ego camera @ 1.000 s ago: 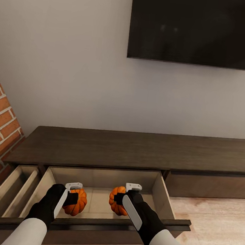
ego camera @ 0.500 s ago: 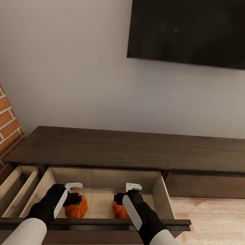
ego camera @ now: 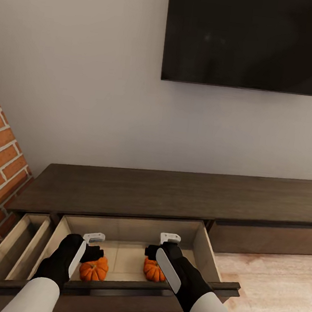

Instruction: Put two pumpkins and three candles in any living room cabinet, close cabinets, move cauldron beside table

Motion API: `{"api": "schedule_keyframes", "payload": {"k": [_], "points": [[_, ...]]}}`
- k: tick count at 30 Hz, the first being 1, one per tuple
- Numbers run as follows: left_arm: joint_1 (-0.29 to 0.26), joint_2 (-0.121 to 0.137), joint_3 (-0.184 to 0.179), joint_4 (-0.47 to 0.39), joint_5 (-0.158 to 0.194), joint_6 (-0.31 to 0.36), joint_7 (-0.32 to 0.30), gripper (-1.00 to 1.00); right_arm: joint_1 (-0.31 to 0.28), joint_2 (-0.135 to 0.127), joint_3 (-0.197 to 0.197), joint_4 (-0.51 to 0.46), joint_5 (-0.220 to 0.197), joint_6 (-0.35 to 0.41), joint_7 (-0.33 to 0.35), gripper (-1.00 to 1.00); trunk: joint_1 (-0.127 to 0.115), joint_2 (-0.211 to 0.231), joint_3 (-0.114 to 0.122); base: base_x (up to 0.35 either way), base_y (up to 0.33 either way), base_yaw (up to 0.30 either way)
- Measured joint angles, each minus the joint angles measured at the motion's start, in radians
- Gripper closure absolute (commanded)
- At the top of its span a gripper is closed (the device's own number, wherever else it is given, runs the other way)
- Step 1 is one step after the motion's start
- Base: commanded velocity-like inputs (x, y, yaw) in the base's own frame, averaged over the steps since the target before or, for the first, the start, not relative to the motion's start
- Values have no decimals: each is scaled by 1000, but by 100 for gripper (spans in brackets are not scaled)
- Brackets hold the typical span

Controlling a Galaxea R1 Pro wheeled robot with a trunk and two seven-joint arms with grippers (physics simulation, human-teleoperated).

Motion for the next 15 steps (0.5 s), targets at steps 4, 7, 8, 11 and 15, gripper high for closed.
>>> {"api": "schedule_keyframes", "payload": {"k": [4, 7, 8, 11, 15], "points": [[0, 1, 1, 0, 0, 17, -1, -100, 0, 0, 0, -3, -4, -2, 7, -100, -15, 28, 13, -43, 0, 0], [0, 2, 2, -1, 1, 21, -2, -100, 0, 0, 0, -3, -4, -3, 7, -100, -27, 49, 22, -6, 0, 0], [0, 2, 2, -1, 1, 21, -2, -100, 0, 0, 0, -3, -3, -3, 7, -100, -31, 56, 25, -2, 0, 0], [0, 2, 2, -1, 1, 21, -2, -100, 0, 0, 0, -3, -5, -2, 8, -100, -42, 77, 34, 0, 0, 0], [0, 2, 3, -1, 1, 22, -2, -100, 0, 0, 0, -3, -6, -1, 8, -100, -58, 105, 47, 0, 0, 0]]}}
